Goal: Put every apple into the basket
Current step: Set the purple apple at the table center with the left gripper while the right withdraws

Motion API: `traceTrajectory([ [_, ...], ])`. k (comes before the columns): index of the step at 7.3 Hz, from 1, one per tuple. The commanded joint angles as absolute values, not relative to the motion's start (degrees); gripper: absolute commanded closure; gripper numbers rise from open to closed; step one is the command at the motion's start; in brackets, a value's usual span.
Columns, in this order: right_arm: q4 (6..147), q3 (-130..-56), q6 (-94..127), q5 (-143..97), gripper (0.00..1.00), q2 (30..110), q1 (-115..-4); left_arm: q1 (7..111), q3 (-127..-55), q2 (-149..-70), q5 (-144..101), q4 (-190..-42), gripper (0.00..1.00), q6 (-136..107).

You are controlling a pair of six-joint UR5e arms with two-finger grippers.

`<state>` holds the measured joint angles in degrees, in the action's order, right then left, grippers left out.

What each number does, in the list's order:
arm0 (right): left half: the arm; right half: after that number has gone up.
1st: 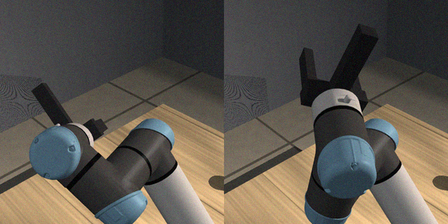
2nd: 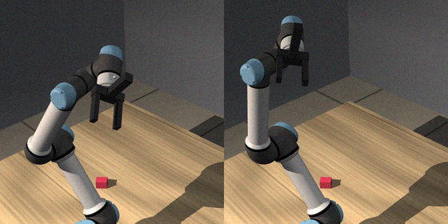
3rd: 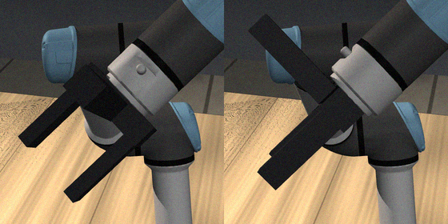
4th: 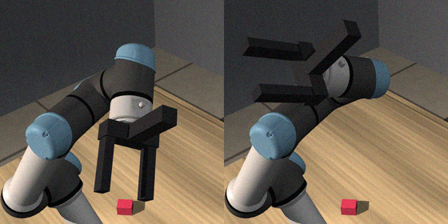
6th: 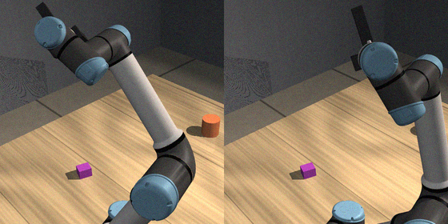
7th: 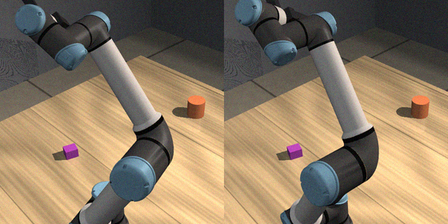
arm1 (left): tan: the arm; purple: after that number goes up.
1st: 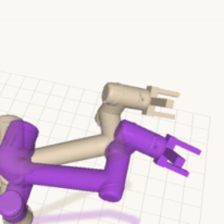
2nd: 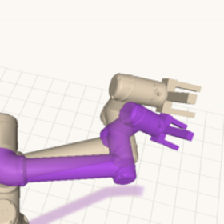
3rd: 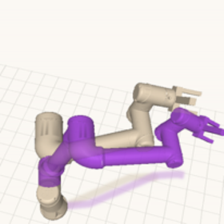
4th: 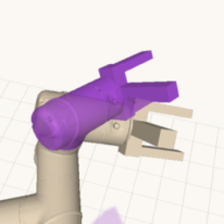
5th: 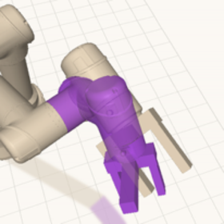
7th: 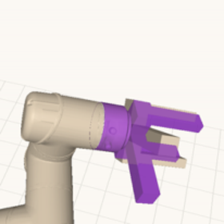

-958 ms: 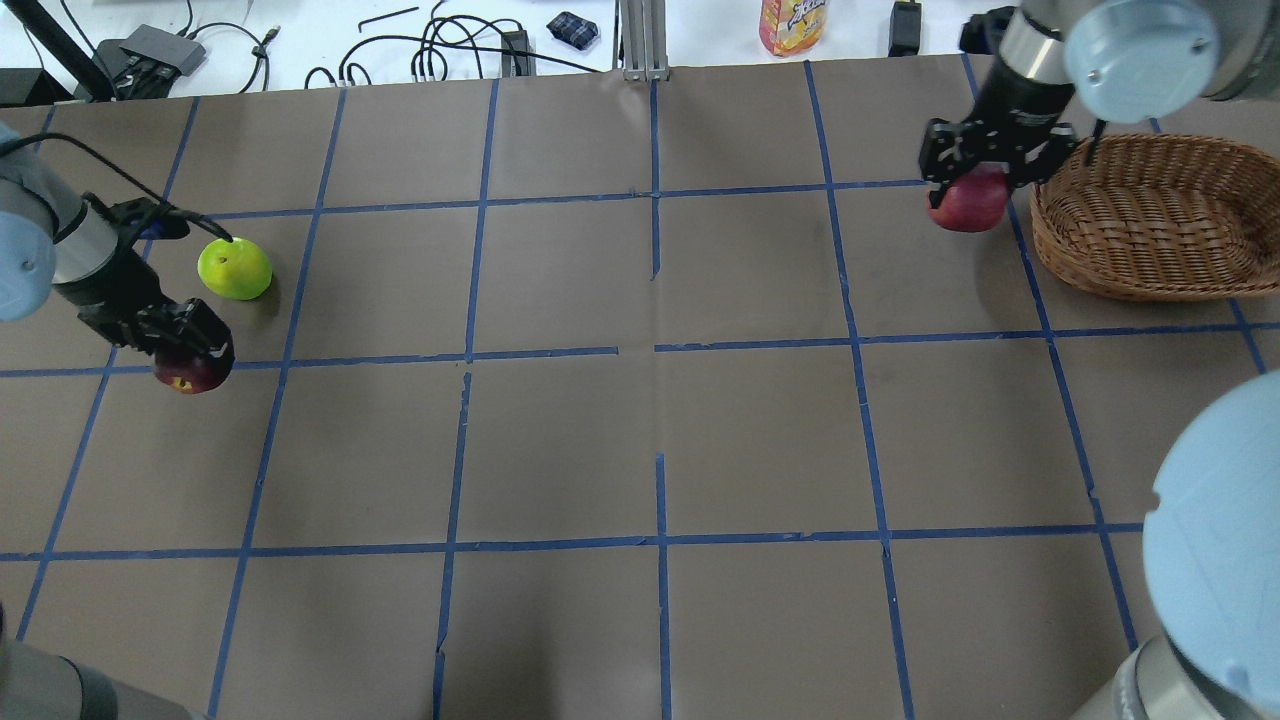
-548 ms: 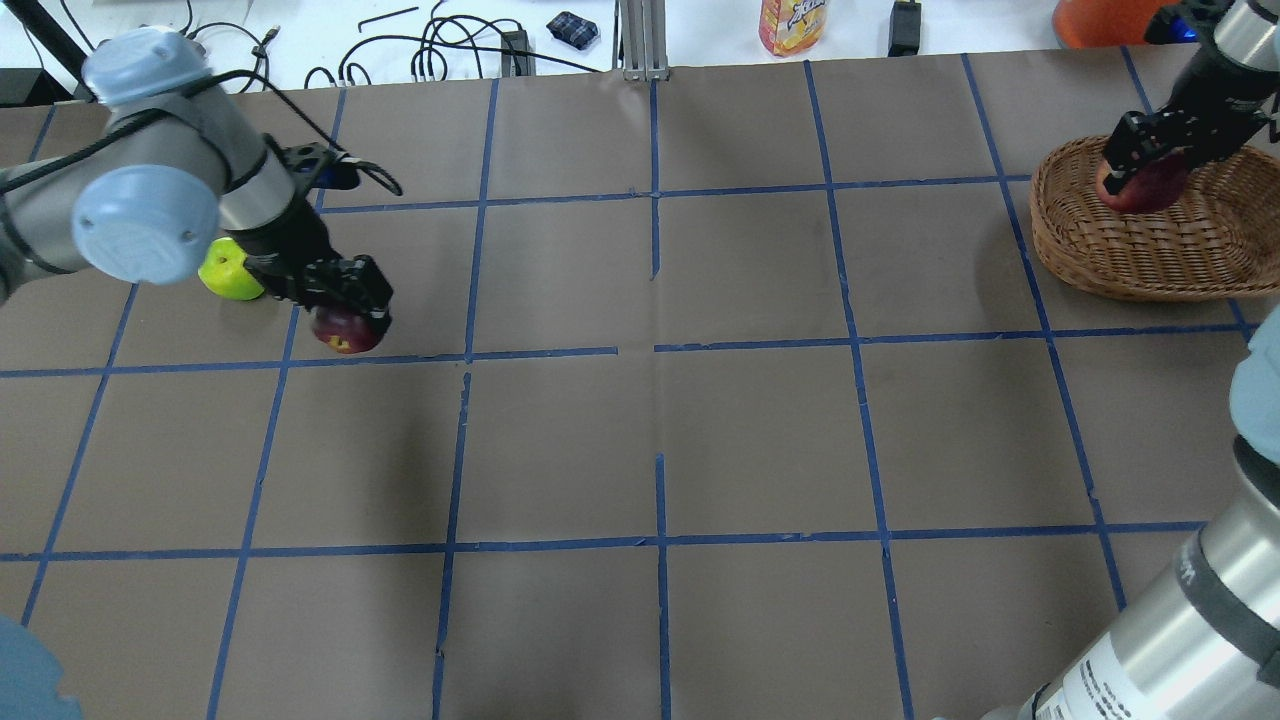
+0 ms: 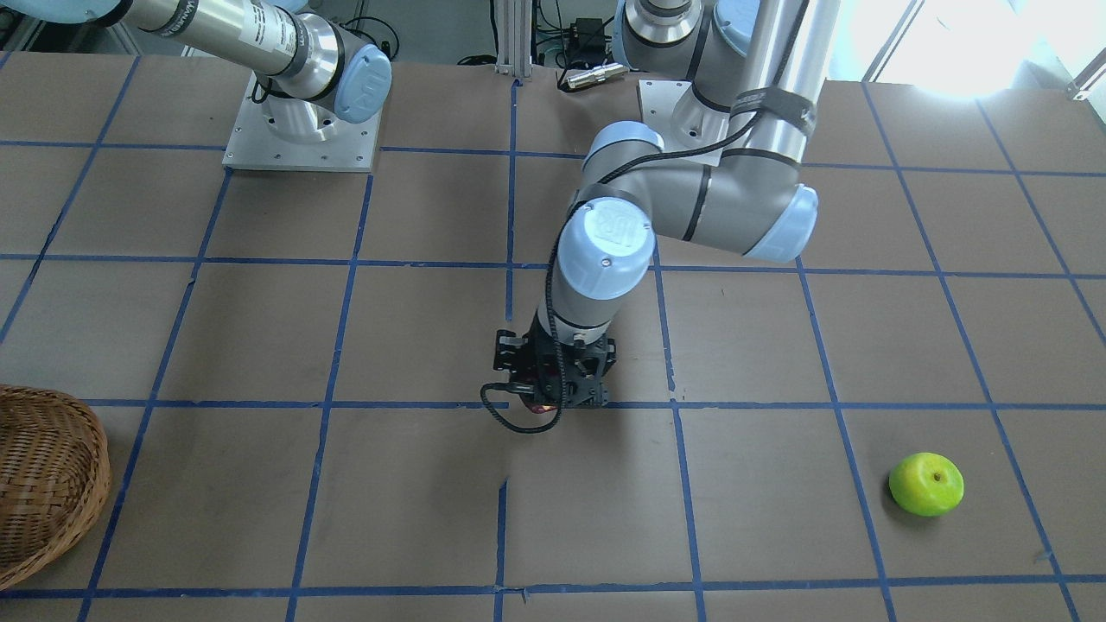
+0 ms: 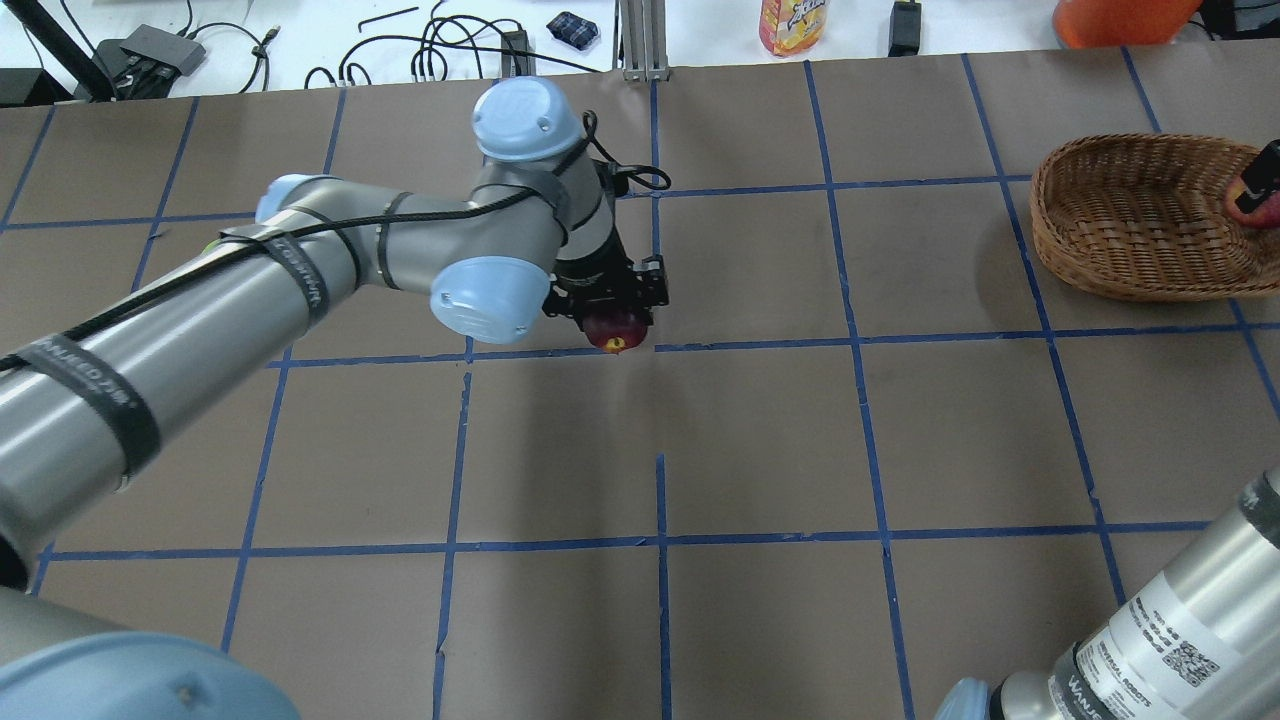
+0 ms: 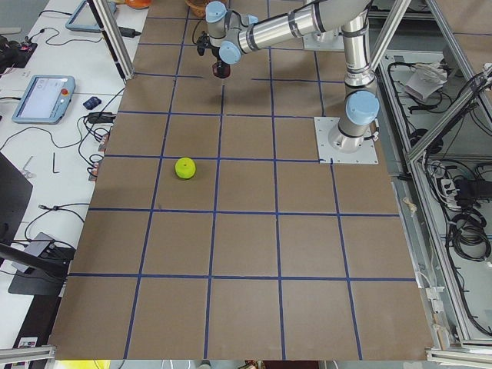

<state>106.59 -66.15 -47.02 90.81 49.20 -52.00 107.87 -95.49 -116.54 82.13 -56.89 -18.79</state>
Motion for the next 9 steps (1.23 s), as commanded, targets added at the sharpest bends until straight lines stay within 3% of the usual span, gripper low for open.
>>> traceTrajectory([
  [1,106.4,-65.9,-48.2,90.4,0.00,48.9,-51.4,112.4,-95.7,-120.0,82.8,-50.7,0.01,-28.8],
  [4,91.9,-65.9,-46.7,90.3,0.00,55.3,-56.4,108.6,-94.4,-117.1,83.4,-55.6,0.00,-24.6],
  [5,84.5,-66.1,-39.7,89.0,0.00,58.9,-61.2,103.3,-94.1,-114.5,87.0,-60.7,0.00,-14.3],
  [9,87.3,-72.7,-4.9,87.7,0.00,62.7,-86.0,76.7,-94.1,-111.0,89.3,-65.2,0.00,24.0],
])
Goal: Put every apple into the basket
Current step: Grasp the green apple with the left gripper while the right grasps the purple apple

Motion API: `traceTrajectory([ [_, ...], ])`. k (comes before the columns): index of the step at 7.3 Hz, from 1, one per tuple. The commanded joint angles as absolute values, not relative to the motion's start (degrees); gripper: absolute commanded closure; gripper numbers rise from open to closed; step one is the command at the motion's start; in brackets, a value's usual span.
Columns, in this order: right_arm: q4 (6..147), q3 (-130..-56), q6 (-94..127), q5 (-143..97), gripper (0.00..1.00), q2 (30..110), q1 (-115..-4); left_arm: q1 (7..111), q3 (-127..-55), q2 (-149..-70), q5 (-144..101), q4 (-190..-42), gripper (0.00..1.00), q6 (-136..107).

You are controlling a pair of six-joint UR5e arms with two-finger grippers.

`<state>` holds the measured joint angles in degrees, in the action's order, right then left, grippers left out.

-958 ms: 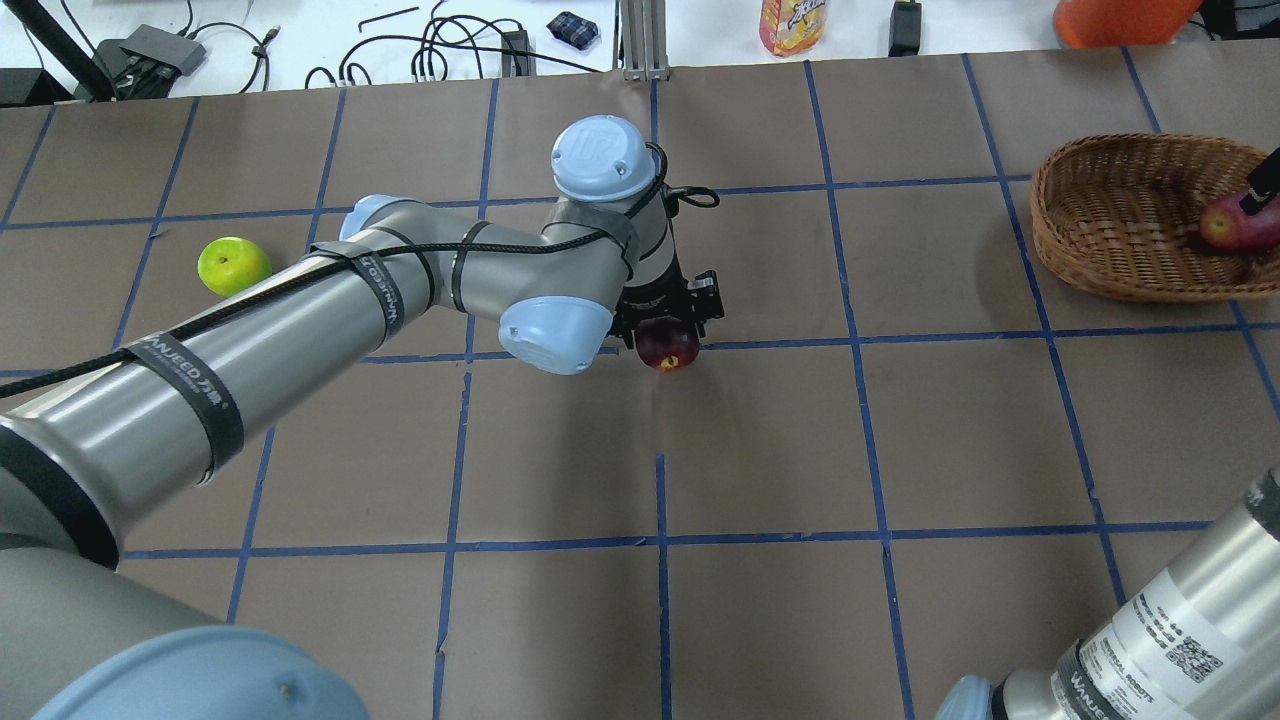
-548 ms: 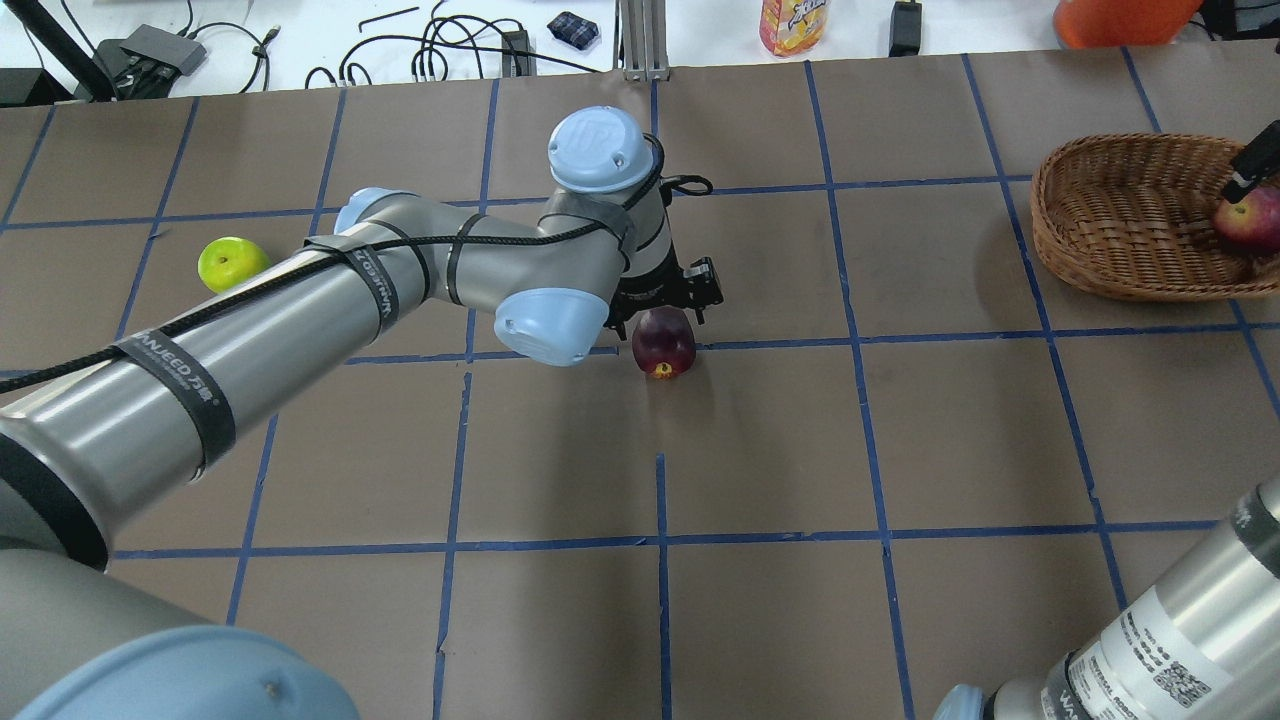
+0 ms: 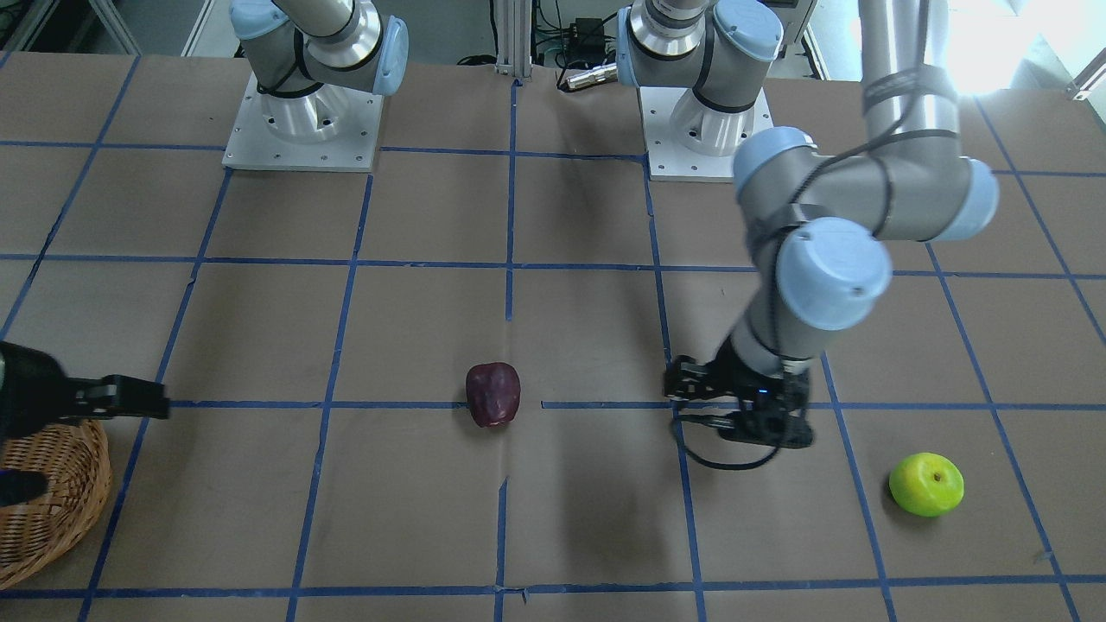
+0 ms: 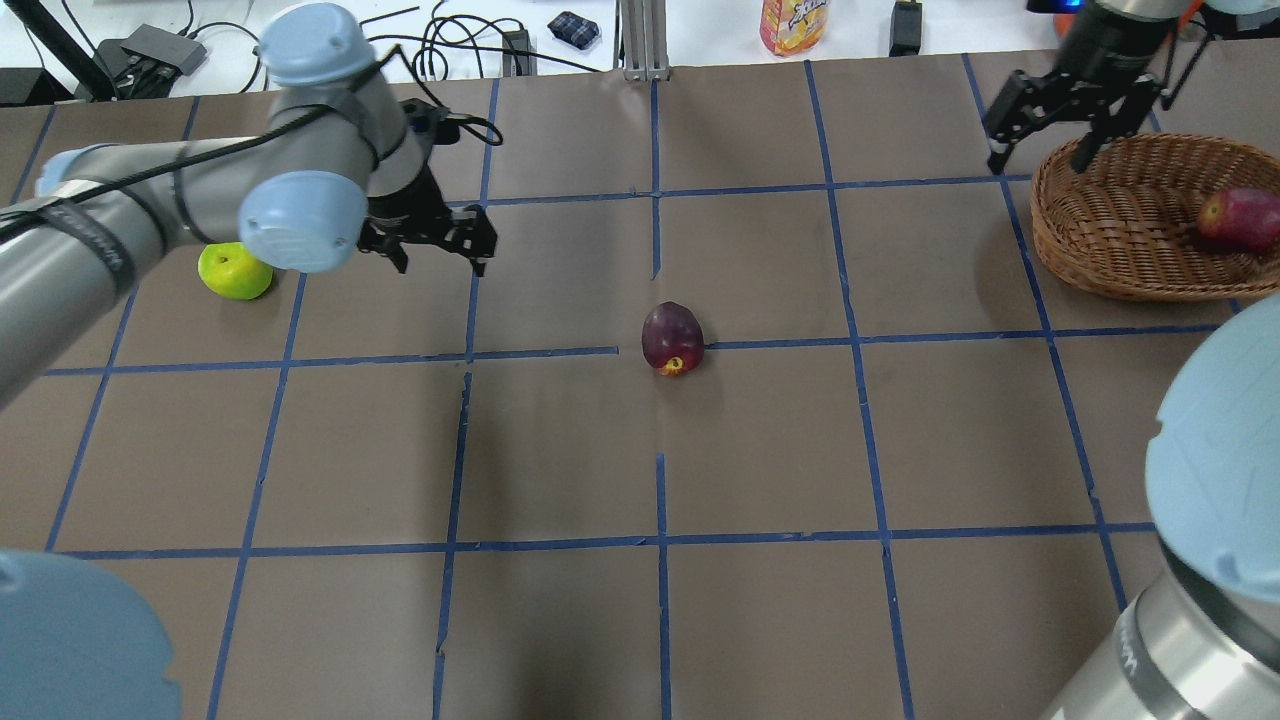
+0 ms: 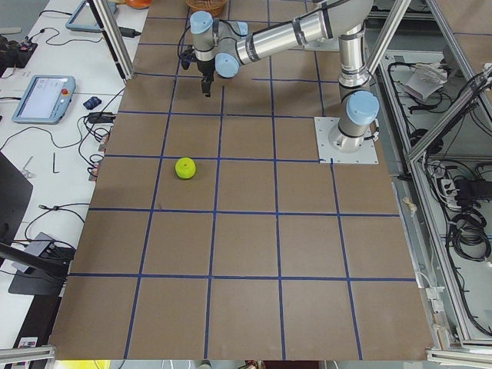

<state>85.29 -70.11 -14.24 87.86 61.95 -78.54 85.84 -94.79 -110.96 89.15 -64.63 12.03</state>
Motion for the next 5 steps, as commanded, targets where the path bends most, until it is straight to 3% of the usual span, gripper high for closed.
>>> traceTrajectory([
  [1,92.1,-74.9,-1.5,87.7,0.00,62.4,-91.2,71.3,-92.5,-112.6,92.8,-64.3,0.00,29.7],
  [3,103.5,-80.8,7.5,87.7,0.00,62.6,-102.2,66.6,-86.9,-115.0,94.4,-64.5,0.00,42.4],
  [5,115.2,-89.3,8.5,87.0,0.00,62.3,-106.1,61.8,-85.6,-119.8,89.4,-64.2,0.00,42.8],
])
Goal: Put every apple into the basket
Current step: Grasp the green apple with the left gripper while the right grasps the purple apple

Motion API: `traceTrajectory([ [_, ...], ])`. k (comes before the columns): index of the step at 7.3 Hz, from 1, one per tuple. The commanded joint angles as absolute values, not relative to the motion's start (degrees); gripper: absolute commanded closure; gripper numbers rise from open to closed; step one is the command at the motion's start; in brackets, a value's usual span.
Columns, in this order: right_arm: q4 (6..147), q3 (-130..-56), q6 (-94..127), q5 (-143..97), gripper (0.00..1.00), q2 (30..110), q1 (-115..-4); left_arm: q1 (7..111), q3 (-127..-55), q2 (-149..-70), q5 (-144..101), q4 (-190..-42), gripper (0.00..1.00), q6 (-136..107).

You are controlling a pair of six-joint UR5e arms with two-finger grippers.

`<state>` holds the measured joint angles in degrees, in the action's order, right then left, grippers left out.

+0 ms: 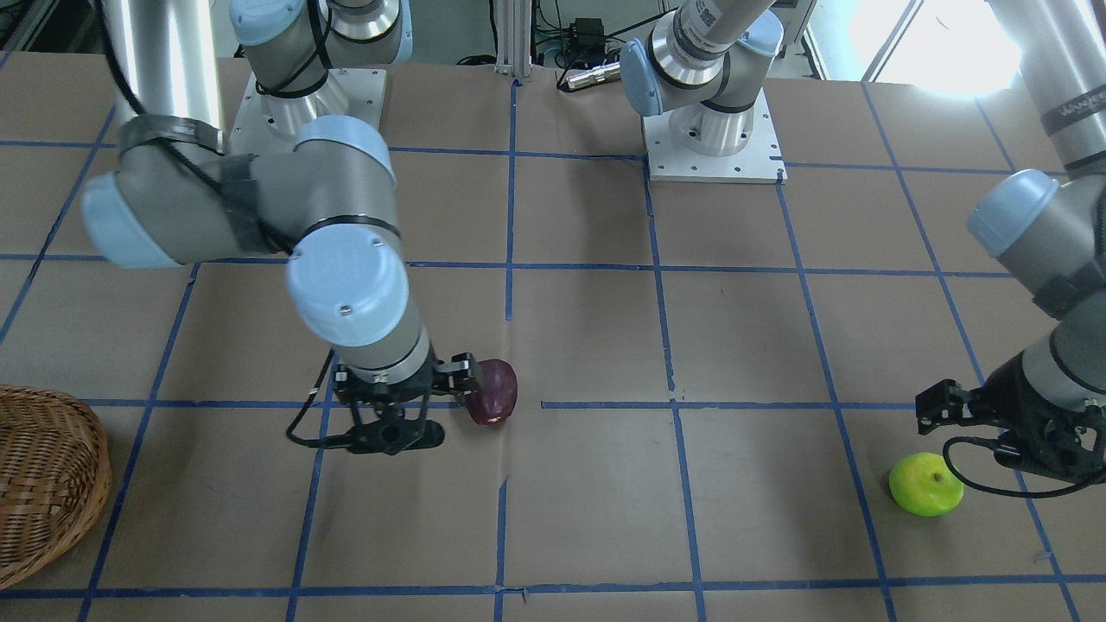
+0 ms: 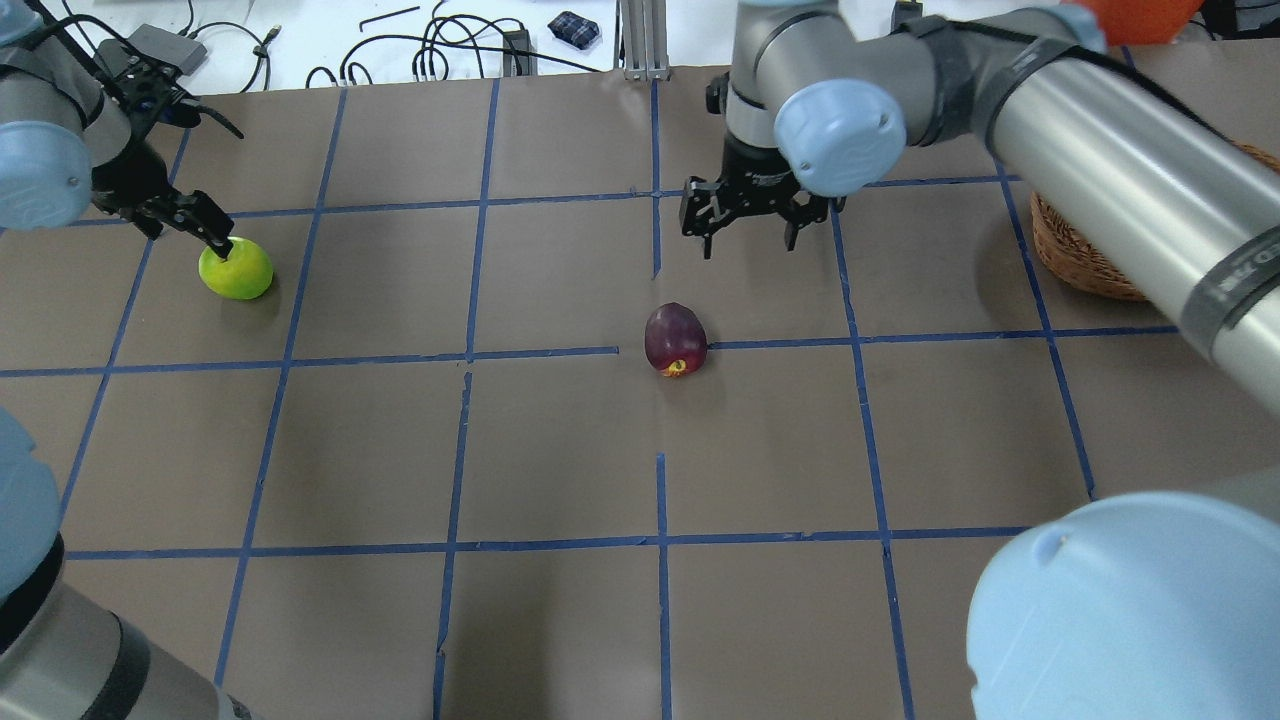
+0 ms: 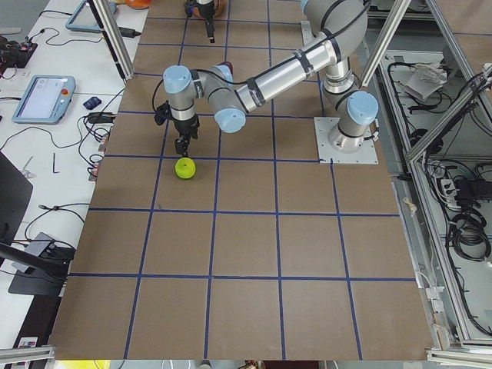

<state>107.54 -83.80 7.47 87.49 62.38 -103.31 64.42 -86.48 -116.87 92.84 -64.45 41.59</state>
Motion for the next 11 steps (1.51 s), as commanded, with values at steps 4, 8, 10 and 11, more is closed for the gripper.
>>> traceTrajectory([
  [4,126.4,-98.2,10.5,79.2,0.00,62.1,-106.4,63.4,-85.3,-125.0,86.3,-60.8,0.00,43.1],
  [8,127.9,-98.4,10.4,80.1,0.26,60.3,-106.5,64.5,-85.3,-126.8,87.0,-56.1,0.00,45.6],
  [10,127.7,-97.7,10.5,80.4,0.62,60.9,-106.2,64.4,-85.1,-127.6,87.5,-56.2,0.24,45.8],
  [11,127.2,-97.3,10.3,80.4,0.73,63.2,-104.6,64.9,-84.9,-126.9,92.0,-56.2,0.71,45.8],
])
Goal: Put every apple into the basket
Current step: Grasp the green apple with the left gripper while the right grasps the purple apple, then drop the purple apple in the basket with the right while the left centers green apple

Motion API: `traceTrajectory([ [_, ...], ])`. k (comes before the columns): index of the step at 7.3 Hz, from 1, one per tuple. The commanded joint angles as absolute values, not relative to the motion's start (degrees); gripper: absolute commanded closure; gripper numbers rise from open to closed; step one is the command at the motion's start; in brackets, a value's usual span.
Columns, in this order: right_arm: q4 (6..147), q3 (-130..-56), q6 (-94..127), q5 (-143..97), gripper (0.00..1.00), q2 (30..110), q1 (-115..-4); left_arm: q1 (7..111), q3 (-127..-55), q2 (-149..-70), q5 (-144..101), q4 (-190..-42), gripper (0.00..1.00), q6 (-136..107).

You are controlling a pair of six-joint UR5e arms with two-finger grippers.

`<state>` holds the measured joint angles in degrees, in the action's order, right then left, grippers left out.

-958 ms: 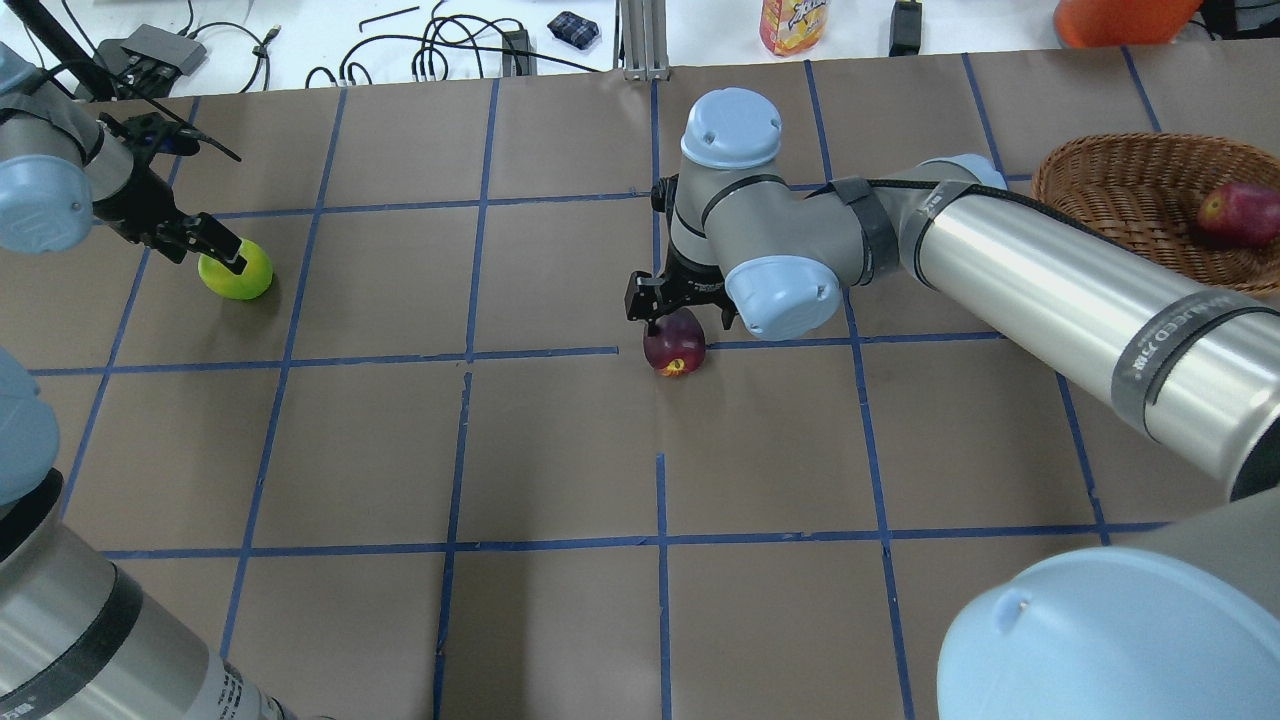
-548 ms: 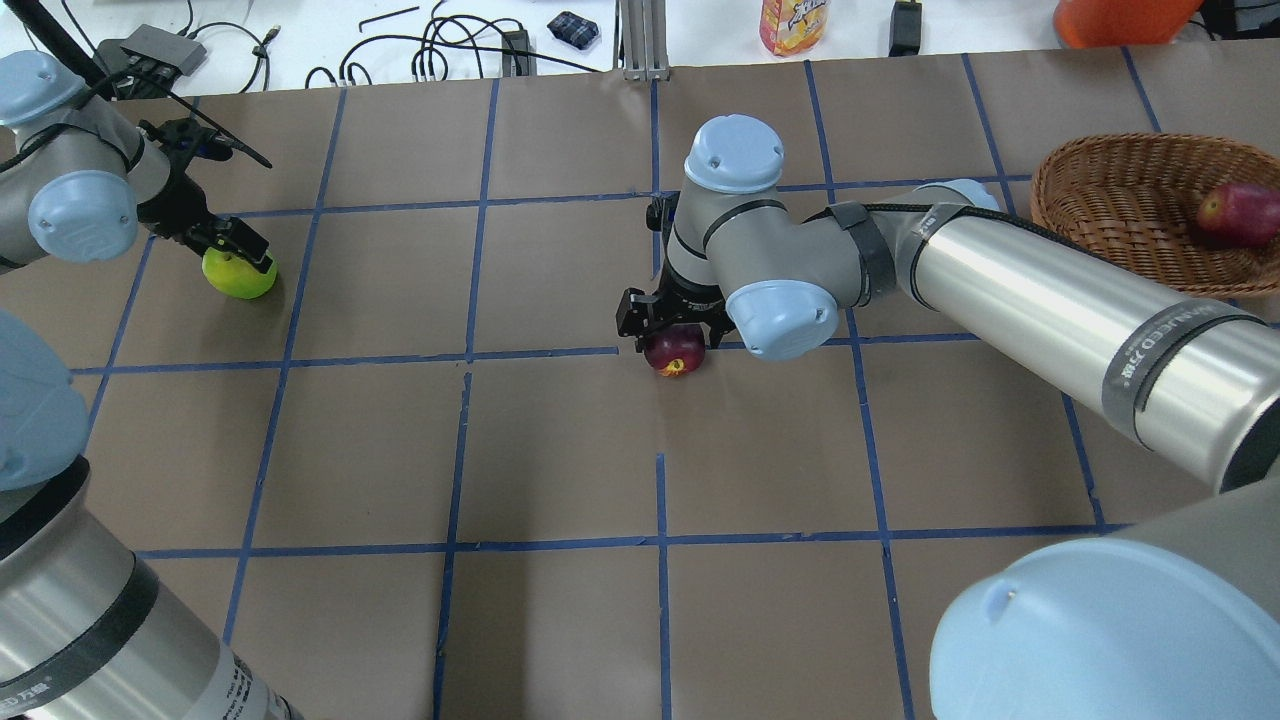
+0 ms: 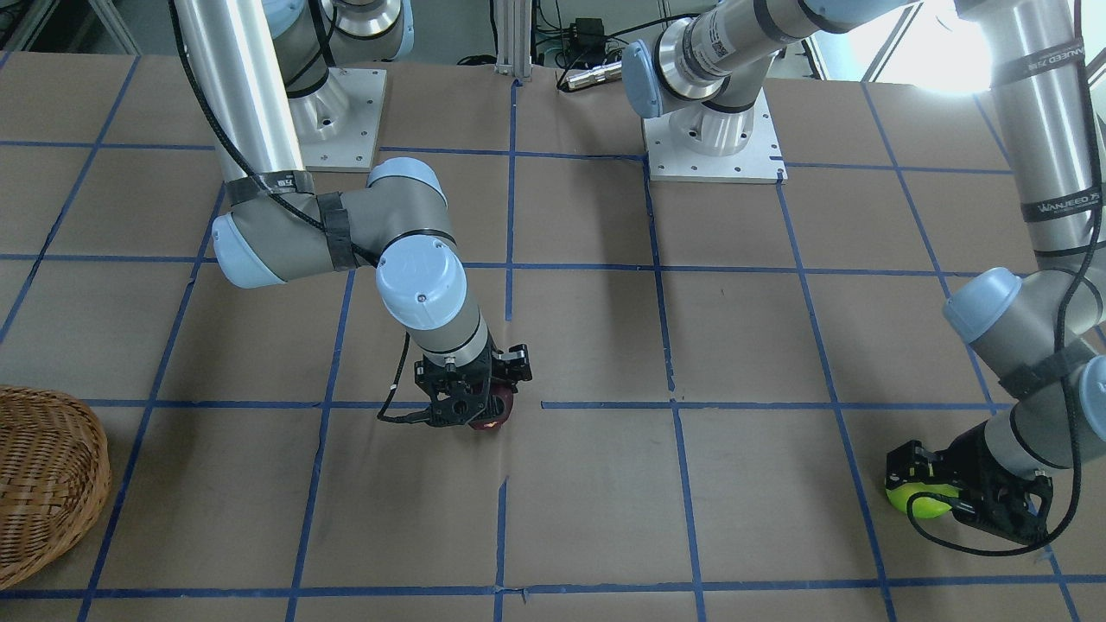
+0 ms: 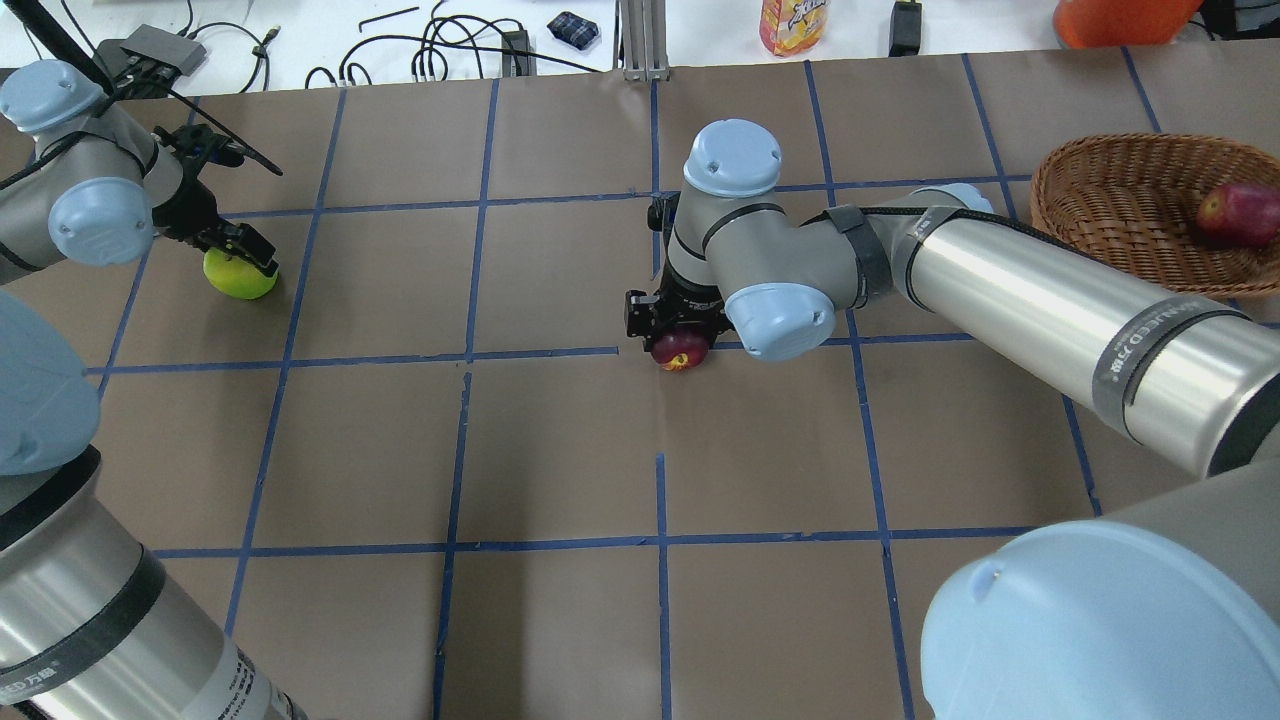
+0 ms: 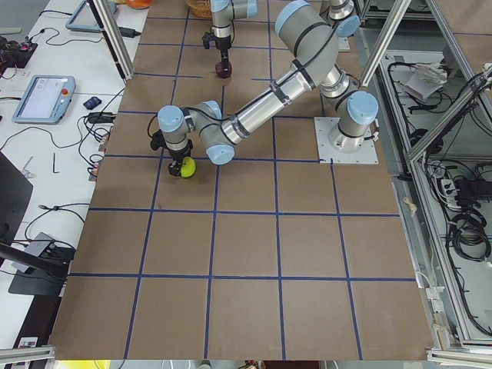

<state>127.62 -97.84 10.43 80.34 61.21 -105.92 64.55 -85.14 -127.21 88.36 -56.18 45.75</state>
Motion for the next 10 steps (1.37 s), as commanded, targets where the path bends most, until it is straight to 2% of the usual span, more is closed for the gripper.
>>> traceTrajectory([
  [1,125.9,-96.8,10.1,80.3,0.75,66.2,-101.4,65.3,-84.9,-126.2,92.3,-57.0,1.00,45.5],
  [4,114.6,-92.1,0.7,80.5,0.78,69.0,-81.8,78.3,-85.8,-116.9,90.4,-66.5,1.00,31.0],
  [6,110.3,-88.9,-24.2,79.7,0.78,69.4,-67.2,90.4,-88.3,-113.5,86.4,-68.1,1.00,8.2],
  [7,112.3,-87.4,-33.5,80.3,0.78,68.7,-63.3,96.5,-89.5,-112.5,87.0,-67.9,1.00,-1.2],
  [10,117.1,-79.1,-48.2,84.0,0.75,56.2,-55.3,107.6,-90.5,-115.5,87.0,-65.6,1.00,-31.1],
])
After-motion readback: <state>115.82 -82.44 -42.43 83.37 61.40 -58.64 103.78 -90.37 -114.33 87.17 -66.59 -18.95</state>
